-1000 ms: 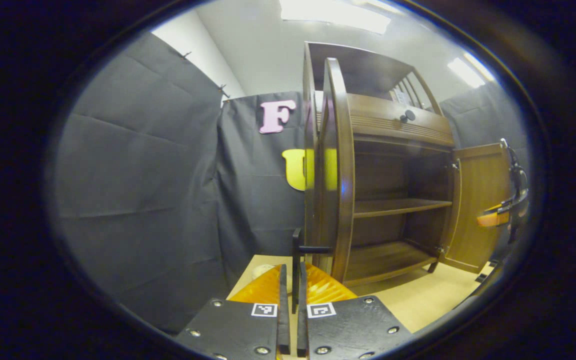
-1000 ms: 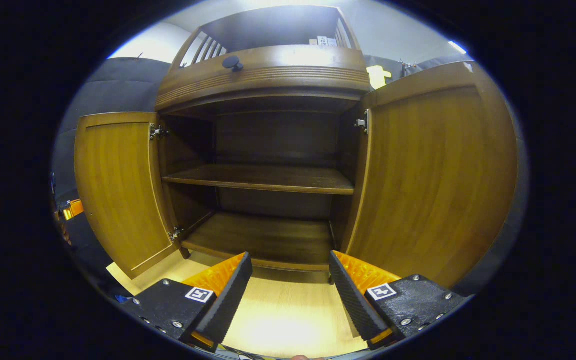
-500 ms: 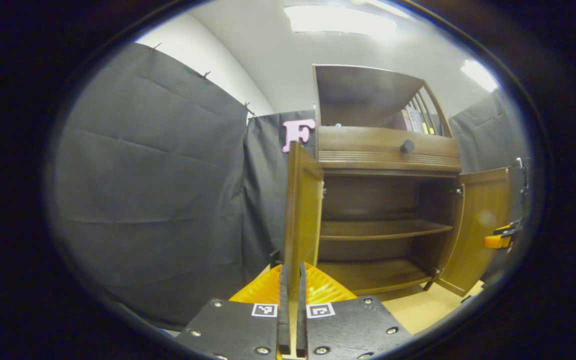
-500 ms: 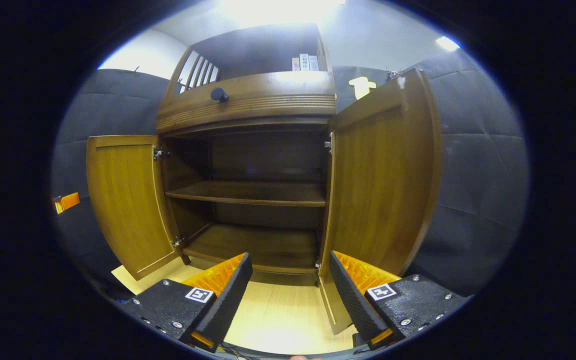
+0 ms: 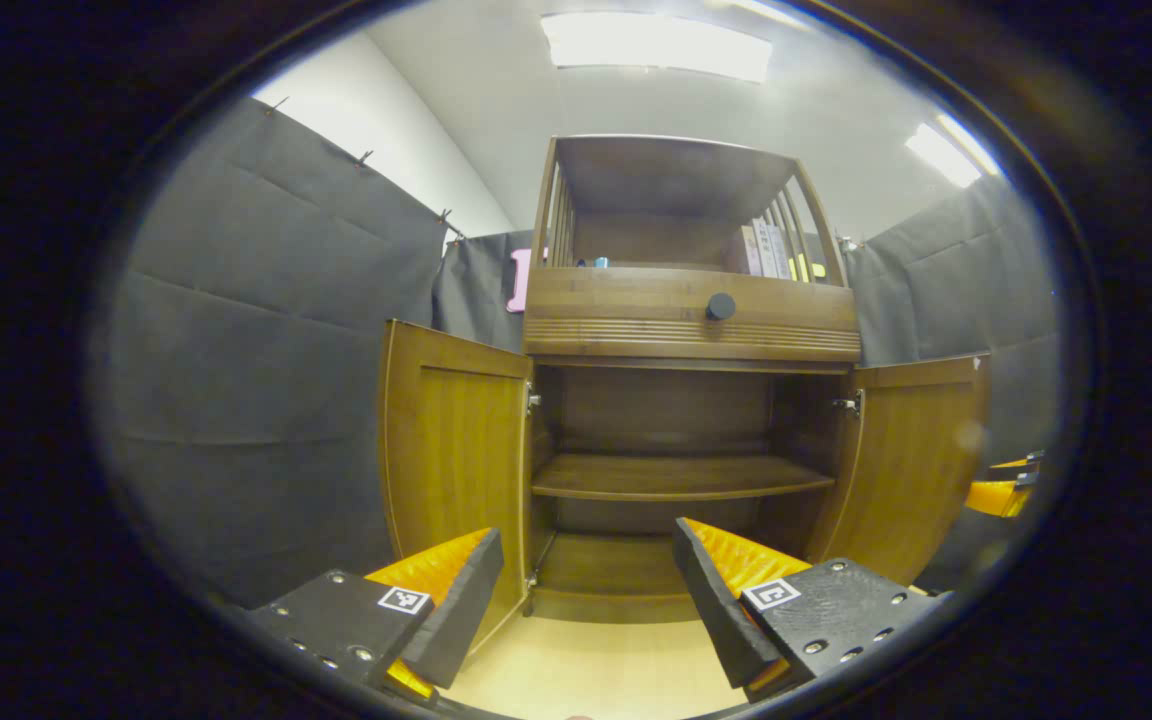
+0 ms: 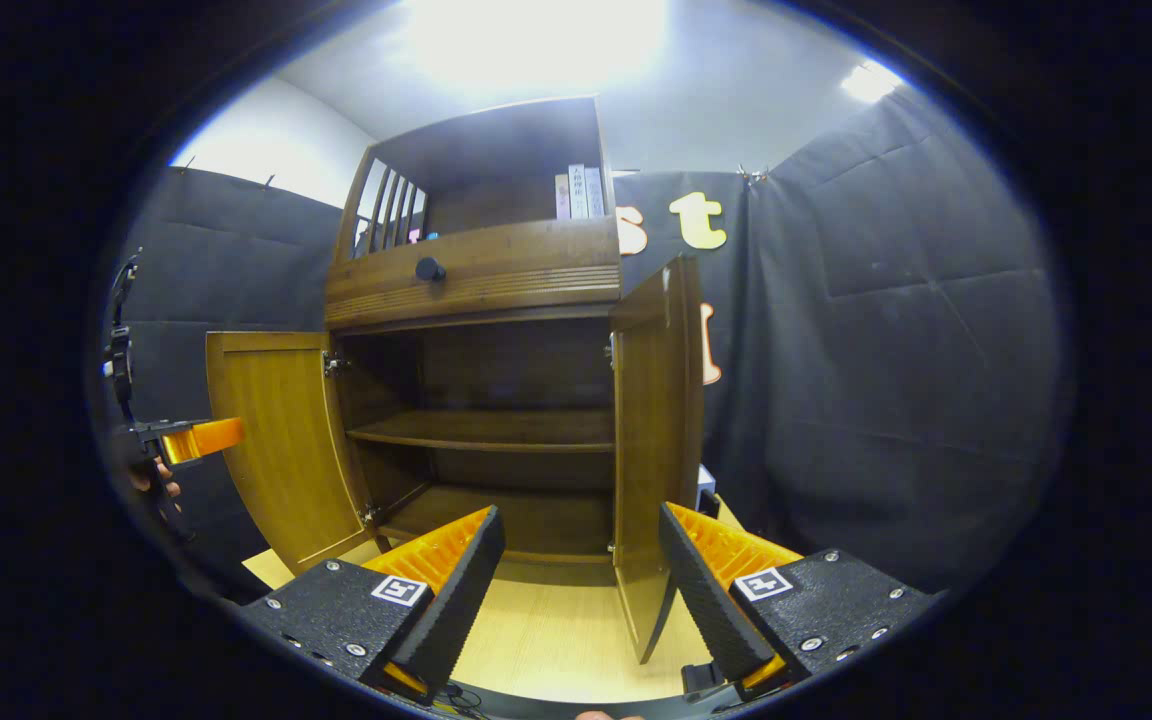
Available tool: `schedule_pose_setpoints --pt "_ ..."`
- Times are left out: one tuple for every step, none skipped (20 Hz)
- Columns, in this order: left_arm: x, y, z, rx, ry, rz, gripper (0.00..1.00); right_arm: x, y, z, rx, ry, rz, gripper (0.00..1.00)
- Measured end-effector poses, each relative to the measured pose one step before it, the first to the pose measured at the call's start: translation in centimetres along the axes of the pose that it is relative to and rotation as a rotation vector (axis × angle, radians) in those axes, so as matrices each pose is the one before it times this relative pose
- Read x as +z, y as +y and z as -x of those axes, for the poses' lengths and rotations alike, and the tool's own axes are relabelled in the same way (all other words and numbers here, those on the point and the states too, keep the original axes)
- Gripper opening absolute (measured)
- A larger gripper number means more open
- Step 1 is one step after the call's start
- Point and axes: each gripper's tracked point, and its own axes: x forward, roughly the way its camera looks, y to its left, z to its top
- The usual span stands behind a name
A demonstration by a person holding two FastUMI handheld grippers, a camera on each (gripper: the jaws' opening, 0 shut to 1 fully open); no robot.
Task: Open the right door of the double-door shoe cabinet with the right hand, and open the left door with the left hand.
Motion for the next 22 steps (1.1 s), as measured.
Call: schedule_pose_setpoints --pt "-0.059 -0.266 0.058 0.00328 0.00811 0.01752 1.00 0.373 -0.289 0.719 -0.00747 -0.01156 -0.00863 0.92" --pt "-0.171 -0.329 0.075 -0.00064 0.00693 0.01243 1.00 0.403 -0.310 0.508 -0.01018 -0.00835 -0.01335 0.92" --pt "-0.155 -0.261 0.025 -0.00495 0.01066 0.00241 1.00 0.251 -0.356 0.375 -0.01231 -0.00853 -0.01282 0.92" --pt "-0.174 -0.116 0.104 -0.00260 0.00818 -0.00625 1.00 0.355 -0.404 0.301 -0.01584 -0.01107 -0.00950 0.92" --pt "0.020 -0.104 0.032 0.00669 0.00333 -0.01109 1.00 0.274 -0.420 0.140 -0.01904 -0.01159 -0.00633 0.92" --pt "0.013 -0.167 -0.128 -0.00539 -0.00049 -0.01474 1.00 0.231 -0.341 0.089 -0.01880 -0.00678 -0.00277 0.92" --pt "0.017 -0.458 -0.297 -0.02215 0.00156 -0.01398 1.00 0.020 -0.306 0.088 -0.02080 -0.00242 -0.00089 0.92" --pt "-0.169 -0.366 -0.114 -0.02453 0.00529 -0.00560 1.00 0.121 -0.180 0.133 -0.01898 -0.00376 -0.00138 0.99" --pt "-0.115 -0.334 -0.163 -0.01850 0.00223 0.00379 1.00 0.145 0.060 -0.062 -0.01669 -0.00657 -0.00280 0.95" --pt "0.069 -0.321 -0.172 -0.01113 -0.00711 0.01099 1.00 0.103 0.145 -0.075 -0.01754 -0.00555 -0.00302 0.91" --pt "0.075 -0.163 -0.185 -0.00404 -0.00876 0.01361 0.95 -0.123 0.262 -0.060 -0.01561 0.00187 -0.00309 0.95" --pt "-0.035 -0.130 -0.200 0.00066 -0.00429 0.01274 0.89 -0.141 0.482 -0.001 -0.01199 0.00349 -0.00186 0.91" --pt "-0.059 0.074 -0.220 0.00073 -0.00110 0.00678 0.89 -0.151 0.506 0.067 -0.01143 0.00089 0.00161 0.91" --pt "-0.138 0.275 -0.215 0.00221 -0.00337 -0.00305 0.97 -0.100 0.508 0.034 -0.01114 -0.00492 0.00392 0.91" --pt "0.017 0.483 -0.208 0.00863 -0.00834 -0.00773 1.00 -0.186 0.510 -0.055 -0.01194 -0.00378 0.00371 0.95" --pt "0.109 0.478 -0.227 0.00963 -0.01113 -0.00921 1.00 -0.288 0.534 -0.041 -0.01191 0.00344 0.00339 0.95" --pt "0.165 0.506 -0.046 0.01336 -0.01113 -0.00914 1.00 -0.499 0.539 -0.014 -0.00959 0.01127 0.00255 0.91" --pt "0.174 0.392 -0.161 0.00685 -0.02077 -0.00860 1.00 -0.299 0.511 0.025 -0.00731 0.00621 0.00130 0.91" --pt "0.475 0.397 -0.166 0.00908 -0.03248 -0.00485 0.96 -0.084 0.547 -0.082 -0.00730 0.00363 0.00168 0.96" --pt "0.142 0.376 -0.484 0.01329 -0.02510 0.00455 0.93 -0.125 0.538 -0.046 -0.00476 0.00386 0.00203 0.95" --pt "-0.106 0.208 -0.258 0.01193 -0.01197 0.01330 0.89 -0.110 0.543 -0.110 -0.00809 -0.00014 0.00356 0.95" --pt "-0.197 -0.122 -0.120 0.00102 0.00041 0.02246 0.89 0.037 0.447 -0.040 -0.00947 -0.00314 0.00354 0.95"
